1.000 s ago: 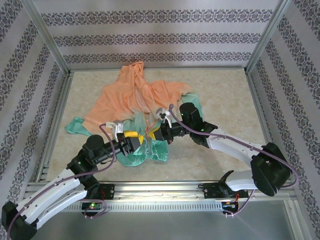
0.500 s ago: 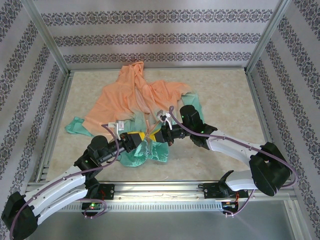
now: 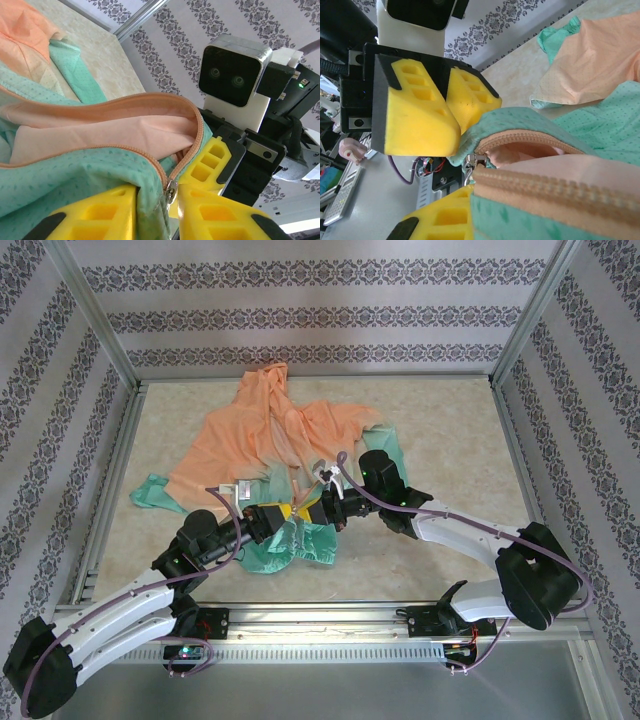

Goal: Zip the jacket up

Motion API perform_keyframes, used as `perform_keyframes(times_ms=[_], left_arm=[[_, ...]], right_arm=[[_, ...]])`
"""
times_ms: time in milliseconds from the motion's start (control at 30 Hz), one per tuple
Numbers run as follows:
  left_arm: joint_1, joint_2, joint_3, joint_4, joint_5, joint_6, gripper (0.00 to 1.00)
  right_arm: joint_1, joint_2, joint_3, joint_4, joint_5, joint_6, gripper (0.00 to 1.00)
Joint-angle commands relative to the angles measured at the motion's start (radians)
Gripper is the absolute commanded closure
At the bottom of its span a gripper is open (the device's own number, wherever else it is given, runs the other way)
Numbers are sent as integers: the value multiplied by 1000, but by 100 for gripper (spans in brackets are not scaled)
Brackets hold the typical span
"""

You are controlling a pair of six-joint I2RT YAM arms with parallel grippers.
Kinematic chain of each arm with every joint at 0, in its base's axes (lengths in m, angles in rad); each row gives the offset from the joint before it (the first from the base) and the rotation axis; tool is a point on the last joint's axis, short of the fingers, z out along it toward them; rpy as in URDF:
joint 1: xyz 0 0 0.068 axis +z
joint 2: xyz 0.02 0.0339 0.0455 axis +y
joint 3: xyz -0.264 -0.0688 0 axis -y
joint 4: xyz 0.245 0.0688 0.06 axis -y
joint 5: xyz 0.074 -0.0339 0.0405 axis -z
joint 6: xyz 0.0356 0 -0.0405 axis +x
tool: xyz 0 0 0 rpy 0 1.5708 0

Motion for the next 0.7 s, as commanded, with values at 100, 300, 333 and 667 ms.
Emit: perform_keyframes(times_ms=[100,300,333,667], left_arm=[[2,-27,12,-30,37,13,94],[4,-116,123,-396,29,93,100],[5,-123,144,-472,34,110,100],[24,-30,288,-921,107,200,100]], right_arm=[[7,11,25,57,-3,8,100],[7,39,39,84,-10,33,100],[7,48,40,91,-13,33,100],[-18,184,57,166,-57,43,100]])
